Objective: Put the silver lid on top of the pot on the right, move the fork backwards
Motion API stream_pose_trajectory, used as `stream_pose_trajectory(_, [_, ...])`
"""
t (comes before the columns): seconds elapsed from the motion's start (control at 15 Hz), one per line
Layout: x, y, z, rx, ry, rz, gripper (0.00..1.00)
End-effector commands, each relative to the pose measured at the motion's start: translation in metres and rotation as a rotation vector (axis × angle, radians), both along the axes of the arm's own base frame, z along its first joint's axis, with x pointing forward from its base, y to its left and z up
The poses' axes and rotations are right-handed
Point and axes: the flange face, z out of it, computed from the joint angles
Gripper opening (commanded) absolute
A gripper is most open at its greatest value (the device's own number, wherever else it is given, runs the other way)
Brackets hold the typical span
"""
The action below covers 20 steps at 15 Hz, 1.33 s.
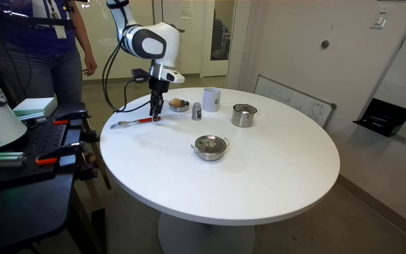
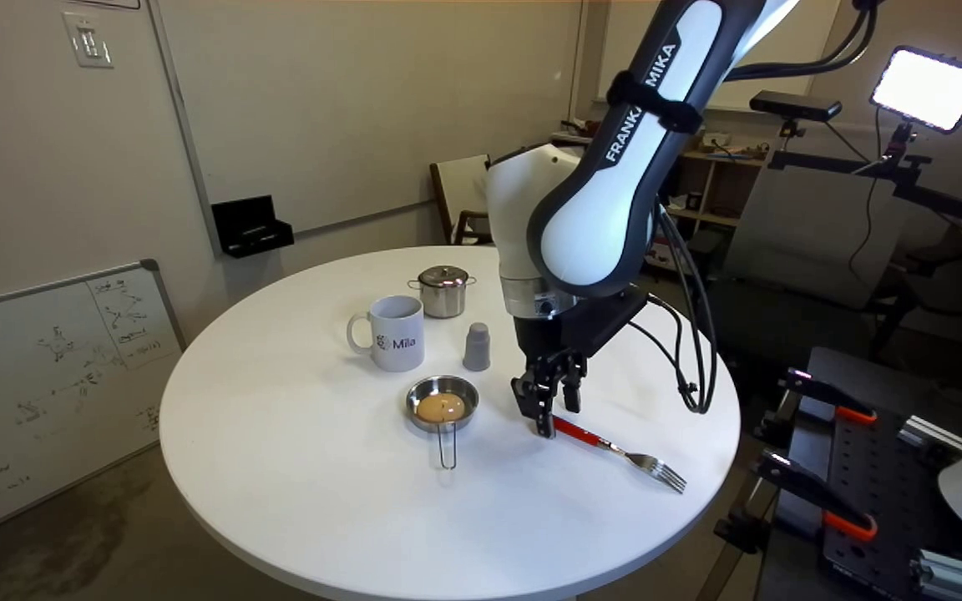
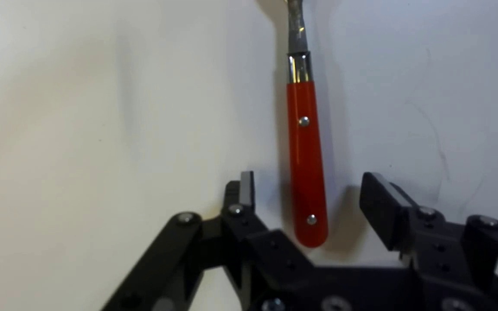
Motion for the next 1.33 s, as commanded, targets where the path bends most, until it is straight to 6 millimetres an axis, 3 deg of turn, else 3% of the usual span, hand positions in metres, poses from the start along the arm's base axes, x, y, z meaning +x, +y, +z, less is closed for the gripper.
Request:
stream_pose_trajectory(0.0, [-0.005, 0.003, -0.003, 0.004, 0.012, -0.024, 0.61])
stream_pose_trajectory(0.07, [-0.006, 0.002, -0.005, 0.007, 0.012, -0.027, 0.42])
stream_pose_trajectory(0.13, [-0.007, 0.001, -0.006, 0.009, 0.014, -0.030, 0.41])
stream_pose_trajectory(0.47, [-0.007, -0.004, -0.007, 0.012, 0.010, -0.051, 0.04])
stream_pose_trajectory(0.73, [-0.004, -0.011, 0.001, 0.023, 0.003, -0.084, 0.05])
stream_pose_trajectory(1.27, [0.020, -0.048, 0.045, 0.056, -0.027, -0.268, 0.05])
